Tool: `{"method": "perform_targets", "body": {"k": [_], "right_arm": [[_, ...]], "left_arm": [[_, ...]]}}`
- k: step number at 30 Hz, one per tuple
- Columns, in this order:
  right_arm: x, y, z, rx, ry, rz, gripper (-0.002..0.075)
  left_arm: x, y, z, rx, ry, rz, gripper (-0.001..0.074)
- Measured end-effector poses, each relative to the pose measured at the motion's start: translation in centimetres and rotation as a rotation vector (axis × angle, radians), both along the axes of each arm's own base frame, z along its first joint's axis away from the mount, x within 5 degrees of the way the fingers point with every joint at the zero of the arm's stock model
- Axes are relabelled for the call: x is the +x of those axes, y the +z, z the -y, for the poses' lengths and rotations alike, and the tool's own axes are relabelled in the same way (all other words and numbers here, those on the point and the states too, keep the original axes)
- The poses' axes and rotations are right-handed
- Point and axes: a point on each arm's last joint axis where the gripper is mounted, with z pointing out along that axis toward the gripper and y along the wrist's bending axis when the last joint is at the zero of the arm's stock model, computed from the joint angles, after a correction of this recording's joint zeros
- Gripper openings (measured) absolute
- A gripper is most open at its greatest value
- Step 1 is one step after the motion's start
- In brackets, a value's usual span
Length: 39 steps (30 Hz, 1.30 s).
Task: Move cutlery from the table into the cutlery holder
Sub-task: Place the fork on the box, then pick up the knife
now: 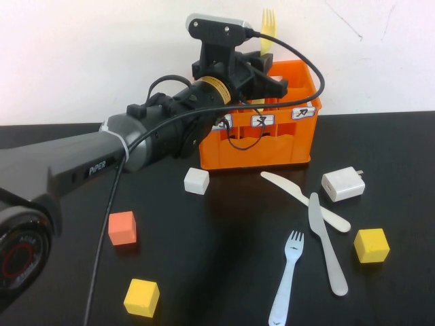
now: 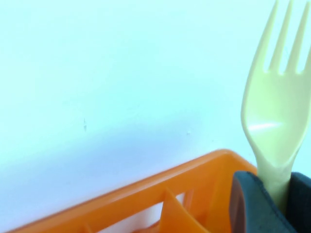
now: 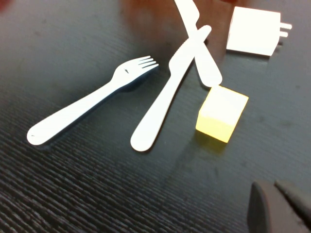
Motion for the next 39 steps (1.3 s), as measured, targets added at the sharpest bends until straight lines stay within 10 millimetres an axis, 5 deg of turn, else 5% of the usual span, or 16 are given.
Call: {"method": "perform_targets", "body": {"k": [5, 11, 14, 19, 25, 30, 39], "right_arm": [[0.0, 0.0, 0.0, 0.000, 0.000, 0.000, -0.0002], [0.0, 0.0, 0.0, 0.000, 0.000, 0.000, -0.0002], [0.0, 0.0, 0.0, 0.000, 0.000, 0.000, -0.0002], [0.0, -0.1, 0.0, 0.001, 0.001, -0.003, -0.0002], [-0.1, -0.4, 0.0, 0.008, -0.004, -0.018, -0.0002], [-0.2, -0.4, 0.0, 0.009, -0.006, -0.021, -0.0002], [0.1, -0.8, -1.4, 0.002, 0.108, -0.062, -0.0002]], "left_arm": [[0.1, -0.5, 0.0, 0.018, 0.008, -0.031, 0.0115], [0.1, -0.6, -0.1, 0.013, 0.017, -0.049, 0.0314], [0.1, -0.7, -0.1, 0.016, 0.018, -0.055, 0.0344], [-0.6, 1.1, -0.7, 0.066, 0.039, -0.088, 0.0257], [-3.4, 6.7, -2.8, 0.132, 0.090, -0.142, 0.0038], [-6.6, 10.4, -5.1, 0.154, 0.162, -0.287, 0.0006], [-12.9, 11.6, -9.0, 0.231, 0.244, -0.515, 0.0000]]}}
